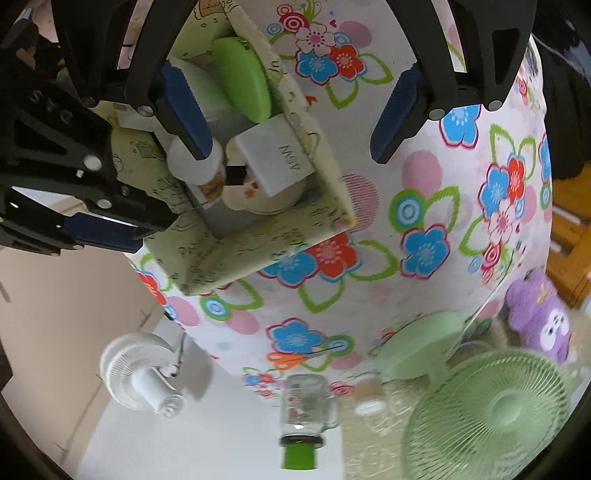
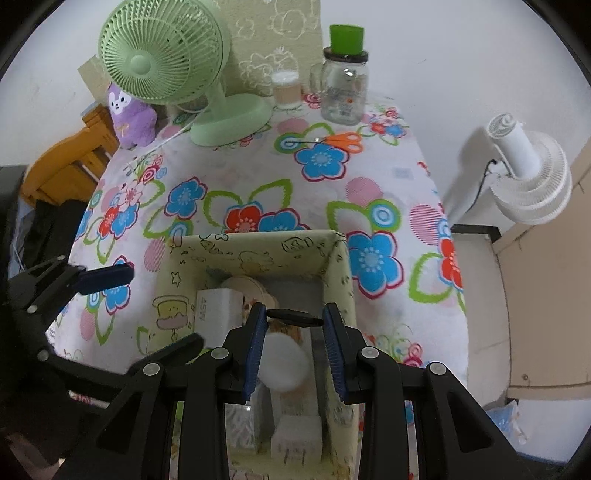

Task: Organize rigid objects
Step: 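Open the left tool to drop the white object into the box while the right tool releases the key there, then withdraw both tools up and away from the fabric box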

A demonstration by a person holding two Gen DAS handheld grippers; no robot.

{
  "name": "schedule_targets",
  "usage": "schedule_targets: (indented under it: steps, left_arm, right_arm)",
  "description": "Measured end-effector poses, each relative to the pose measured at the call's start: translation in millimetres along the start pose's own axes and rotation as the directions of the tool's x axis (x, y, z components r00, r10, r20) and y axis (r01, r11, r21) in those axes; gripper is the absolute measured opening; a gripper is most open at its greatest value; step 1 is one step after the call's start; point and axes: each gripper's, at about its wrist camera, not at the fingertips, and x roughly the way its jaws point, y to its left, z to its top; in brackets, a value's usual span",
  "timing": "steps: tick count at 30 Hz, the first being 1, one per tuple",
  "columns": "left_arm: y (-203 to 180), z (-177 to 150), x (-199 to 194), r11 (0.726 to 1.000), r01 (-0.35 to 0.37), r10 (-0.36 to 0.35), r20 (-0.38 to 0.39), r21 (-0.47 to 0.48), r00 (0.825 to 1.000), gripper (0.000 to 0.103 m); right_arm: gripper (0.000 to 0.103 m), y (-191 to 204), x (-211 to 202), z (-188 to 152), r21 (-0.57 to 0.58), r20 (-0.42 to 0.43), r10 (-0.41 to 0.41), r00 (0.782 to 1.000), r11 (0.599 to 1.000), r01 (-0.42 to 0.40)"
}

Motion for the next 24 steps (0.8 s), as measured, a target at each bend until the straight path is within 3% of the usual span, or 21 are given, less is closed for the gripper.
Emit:
schedule_targets:
  steps: [12,15,17,20,24]
  left_arm:
    - [17,-11,6,0.994,-0.003,-0.001,-0.029,-0.113,1.000,0.089]
    - [19,-12,7,0.992,-0.006,0.001,-0.035,-0.124,0.999,0.089]
    - [20,-13,6,0.992,-0.004,0.000,-0.034,-0.126,0.999,0.089]
    - [21,-13,3,0.993,-0.003,-0.001,-0.031,-0.122,1.000,0.089]
    - [21,-14,-5,0.995,0.002,-0.004,-0.020,-0.101,1.000,0.089]
  right_arm:
    - [0.035,-4,45,17,0.014,-0.070,0.042,0.997,0.999,-0.041]
    - [0.048,-4,48,15,0.024,-0.084,0.070,0.994,0.997,-0.068]
    - [0.063,-2,45,13,0.025,-0.082,0.101,0.992,0.995,-0.099]
    - [0.076,5,34,9,0.003,-0.054,0.093,0.994,0.996,-0.093]
    - [0.077,5,18,2,0.001,-0.015,0.060,0.998,0.998,-0.060]
